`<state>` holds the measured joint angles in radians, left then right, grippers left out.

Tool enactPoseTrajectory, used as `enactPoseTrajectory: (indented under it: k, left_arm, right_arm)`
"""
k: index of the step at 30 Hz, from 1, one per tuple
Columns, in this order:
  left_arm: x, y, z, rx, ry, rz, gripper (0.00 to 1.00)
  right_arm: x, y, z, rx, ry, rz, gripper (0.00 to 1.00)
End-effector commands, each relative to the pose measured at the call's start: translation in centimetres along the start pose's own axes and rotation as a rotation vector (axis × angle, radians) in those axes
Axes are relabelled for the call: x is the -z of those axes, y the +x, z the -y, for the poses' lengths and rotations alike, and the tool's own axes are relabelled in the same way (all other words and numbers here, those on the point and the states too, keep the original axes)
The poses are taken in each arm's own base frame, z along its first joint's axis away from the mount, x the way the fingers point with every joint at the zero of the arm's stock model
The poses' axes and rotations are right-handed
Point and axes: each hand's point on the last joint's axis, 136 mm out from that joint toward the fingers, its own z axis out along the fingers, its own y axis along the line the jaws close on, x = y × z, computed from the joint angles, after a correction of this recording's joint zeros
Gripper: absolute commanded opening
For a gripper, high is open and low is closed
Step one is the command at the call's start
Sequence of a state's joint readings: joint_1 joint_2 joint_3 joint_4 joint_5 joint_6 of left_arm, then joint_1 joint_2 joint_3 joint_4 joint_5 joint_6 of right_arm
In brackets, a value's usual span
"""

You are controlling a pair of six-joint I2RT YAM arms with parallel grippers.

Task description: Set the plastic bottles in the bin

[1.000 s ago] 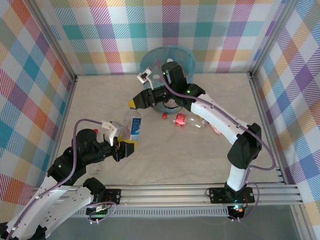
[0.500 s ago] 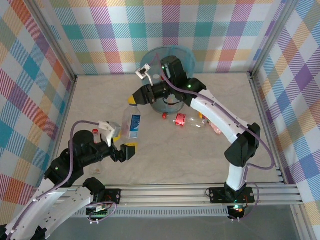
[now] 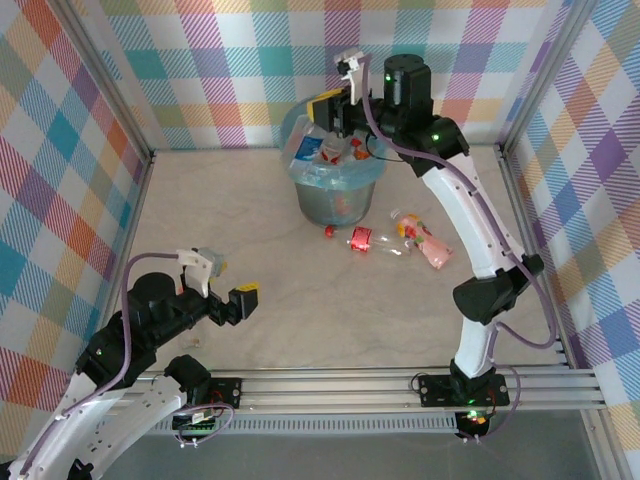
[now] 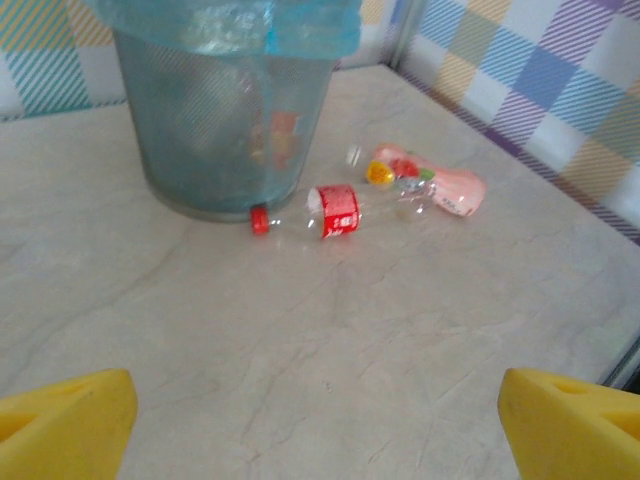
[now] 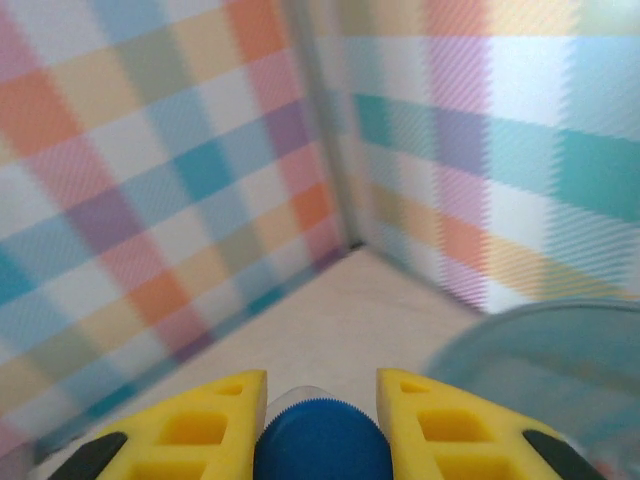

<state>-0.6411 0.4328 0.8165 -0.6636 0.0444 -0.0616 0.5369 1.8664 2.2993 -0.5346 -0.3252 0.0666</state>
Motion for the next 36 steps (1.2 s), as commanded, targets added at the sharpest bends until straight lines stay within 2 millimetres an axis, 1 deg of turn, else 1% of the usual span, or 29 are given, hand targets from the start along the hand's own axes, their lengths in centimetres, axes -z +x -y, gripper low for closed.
enactPoseTrajectory:
  k: [1,3,5,8,12,13,14,18,20,23,29,33,36]
  left_arm:
    - [0.0,0.1,-0.6,0.03,-0.041,-0.028,0.93]
    - [-0.1,0.1,-0.6,0.037,-0.042,-0.031,0.92]
    - [-0.2,0.2,-0.6,0.044,-0.043,-0.03,0.92]
    - [-0.2,0.2,-0.8,0.053,-0.055,-0.021,0.92]
    - [-0.1,0.6,-2.1,0.059,-0.129,-0.031,0.92]
    - [0.0,0.7,-2.4,0.061,-0.146,-0.035,0.92]
    - [0.0,0.8,-2.7,0.061,-0.164,-0.041,0.92]
    - [0.1,1.3,-3.7,0.072,-0.22,-0.066,0.92]
    - [0.0,1.5,-3.9,0.078,-0.232,-0.074,0.92]
    - [-0.1,1.8,-4.0,0.088,-0.236,-0.078,0.92]
    - [-0.2,1.7,-4.0,0.098,-0.24,-0.073,0.91]
    - [-0.1,1.6,-4.2,0.097,-0.248,-0.07,0.91]
    - [-0.1,1.4,-4.3,0.098,-0.256,-0.067,0.91]
  right_arm:
    - [-1.2,-1.7,5.3,0.104,0.208,0.089,0.19]
    - [-2.4,-1.3,7.1,0.114,0.233,0.079,0.2]
    - [-3.9,-0.2,8.2,0.122,0.22,0.045,0.21]
    - [-6.4,2.5,8.8,0.134,0.162,-0.019,0.22]
    - [-8.7,6.5,9.1,0.115,0.096,-0.097,0.22]
    - [-9.0,7.2,9.1,0.126,0.081,-0.113,0.22]
    - [-9.4,8.1,9.1,0.121,0.061,-0.129,0.24]
    - [-10.7,11.1,8.2,0.114,-0.049,-0.177,0.29]
    - [-11.4,12.7,8.2,0.117,-0.08,-0.207,0.3]
    - [-12.4,15.4,8.7,0.122,-0.104,-0.255,0.31]
    - [-13.7,19.7,11.0,0.081,-0.097,-0.331,0.35]
    - [-14.1,21.4,12.3,0.056,-0.094,-0.358,0.38]
    - [-14.4,21.8,13.0,0.037,-0.09,-0.362,0.42]
